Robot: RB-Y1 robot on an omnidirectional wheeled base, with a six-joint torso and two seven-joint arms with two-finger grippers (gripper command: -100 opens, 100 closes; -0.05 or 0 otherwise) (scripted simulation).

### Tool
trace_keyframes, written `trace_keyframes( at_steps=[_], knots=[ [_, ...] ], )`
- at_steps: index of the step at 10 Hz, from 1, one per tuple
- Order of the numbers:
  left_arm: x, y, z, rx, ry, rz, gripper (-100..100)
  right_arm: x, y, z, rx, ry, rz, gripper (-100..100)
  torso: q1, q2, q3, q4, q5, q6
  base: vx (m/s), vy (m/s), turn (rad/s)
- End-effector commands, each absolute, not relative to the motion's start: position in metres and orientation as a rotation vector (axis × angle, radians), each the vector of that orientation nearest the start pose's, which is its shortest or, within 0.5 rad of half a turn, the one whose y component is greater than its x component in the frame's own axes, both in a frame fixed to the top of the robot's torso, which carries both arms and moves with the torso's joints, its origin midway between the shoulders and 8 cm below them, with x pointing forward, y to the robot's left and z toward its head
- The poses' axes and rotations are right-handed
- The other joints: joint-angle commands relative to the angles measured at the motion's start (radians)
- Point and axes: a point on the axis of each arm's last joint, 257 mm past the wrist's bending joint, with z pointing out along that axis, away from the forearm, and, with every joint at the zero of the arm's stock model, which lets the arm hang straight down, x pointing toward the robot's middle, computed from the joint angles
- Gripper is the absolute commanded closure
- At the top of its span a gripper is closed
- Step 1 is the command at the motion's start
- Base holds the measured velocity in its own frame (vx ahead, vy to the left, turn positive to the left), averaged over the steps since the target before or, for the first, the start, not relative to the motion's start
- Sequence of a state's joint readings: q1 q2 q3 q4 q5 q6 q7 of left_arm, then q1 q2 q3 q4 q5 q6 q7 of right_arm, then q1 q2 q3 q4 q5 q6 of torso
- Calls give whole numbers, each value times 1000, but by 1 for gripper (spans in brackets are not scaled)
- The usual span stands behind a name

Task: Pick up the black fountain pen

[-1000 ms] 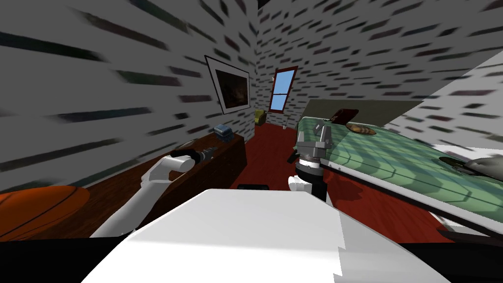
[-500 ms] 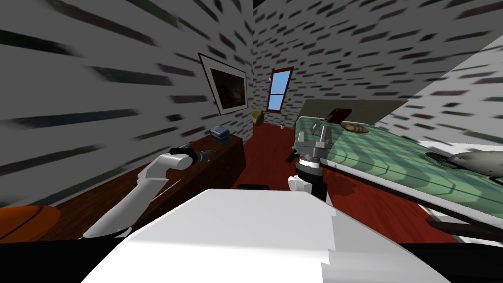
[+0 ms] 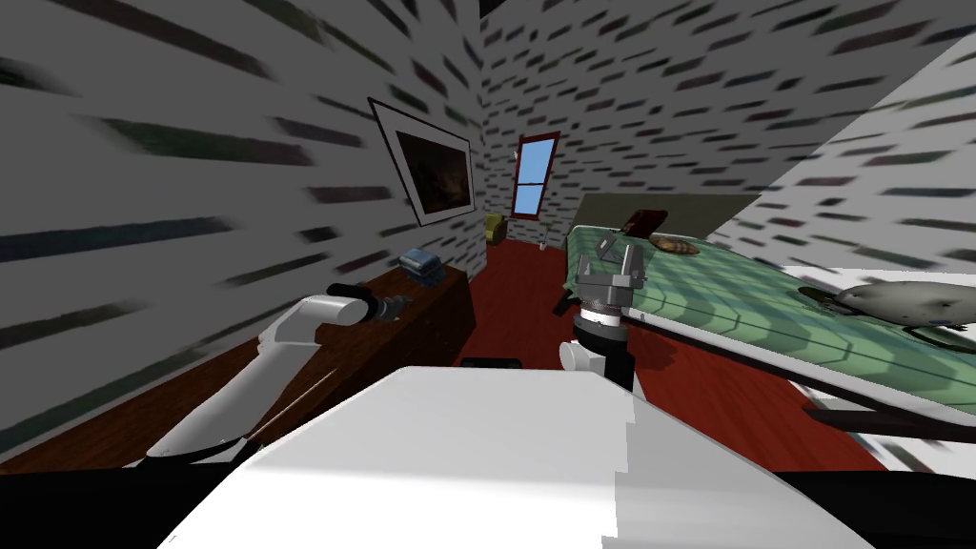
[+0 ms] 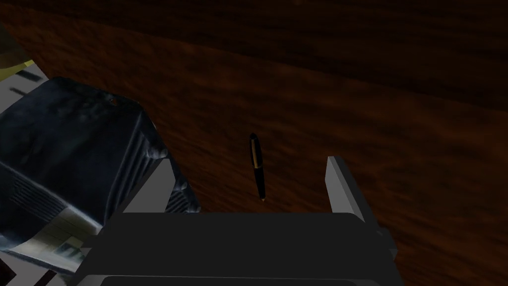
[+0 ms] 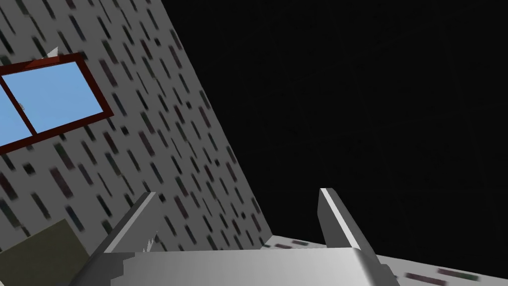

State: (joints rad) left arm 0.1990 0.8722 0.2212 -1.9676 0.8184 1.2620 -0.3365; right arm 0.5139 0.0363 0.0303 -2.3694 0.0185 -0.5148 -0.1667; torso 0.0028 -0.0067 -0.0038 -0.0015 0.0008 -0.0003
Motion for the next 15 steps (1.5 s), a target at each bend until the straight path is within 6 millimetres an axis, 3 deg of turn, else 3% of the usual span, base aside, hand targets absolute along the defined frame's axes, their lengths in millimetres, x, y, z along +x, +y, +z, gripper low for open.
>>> trace_keyframes(
  at_steps=[1, 6, 15],
  knots=[
    [362, 455, -277, -1435, 2262, -294, -100, 322, -269, 62, 656, 485, 1490, 0, 0, 0, 0, 0, 0, 0, 84, 41, -72],
    [330, 477, -288, -1547, 2356, -184, -100, 322, -269, 62, 656, 485, 1490, 0, -1, 1, 1, 0, 0, -1, 82, 36, -91],
    [273, 498, -298, -1713, 2506, -19, -100, 322, -269, 62, 656, 485, 1490, 0, -2, 2, 1, 0, 0, 0, 62, 36, -73]
  ],
)
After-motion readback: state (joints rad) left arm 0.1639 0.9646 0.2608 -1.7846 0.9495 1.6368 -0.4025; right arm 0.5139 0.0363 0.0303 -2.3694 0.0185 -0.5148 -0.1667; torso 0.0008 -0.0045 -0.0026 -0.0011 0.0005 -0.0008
